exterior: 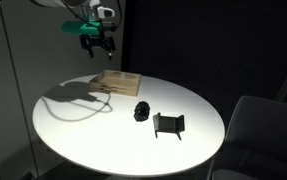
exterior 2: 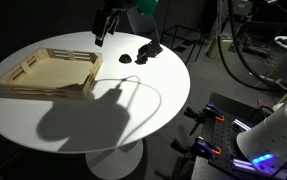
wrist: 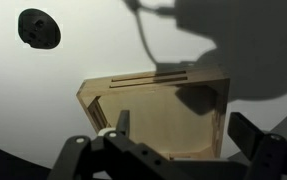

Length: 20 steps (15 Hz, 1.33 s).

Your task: Move the tray towards the middle of the table

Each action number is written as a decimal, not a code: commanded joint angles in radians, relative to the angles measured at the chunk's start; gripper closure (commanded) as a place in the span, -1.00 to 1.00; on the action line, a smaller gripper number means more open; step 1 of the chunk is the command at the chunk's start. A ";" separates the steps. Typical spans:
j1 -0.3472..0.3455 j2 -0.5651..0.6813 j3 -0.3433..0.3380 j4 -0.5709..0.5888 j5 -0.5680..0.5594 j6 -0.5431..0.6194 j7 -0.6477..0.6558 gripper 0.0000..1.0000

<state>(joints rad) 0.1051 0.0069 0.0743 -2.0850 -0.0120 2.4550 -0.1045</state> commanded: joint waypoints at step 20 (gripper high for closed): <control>-0.061 0.373 0.035 0.429 0.096 -0.175 -0.180 -1.00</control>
<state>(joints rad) 0.0663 0.3359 0.0940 -1.7286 0.0712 2.3456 -0.2418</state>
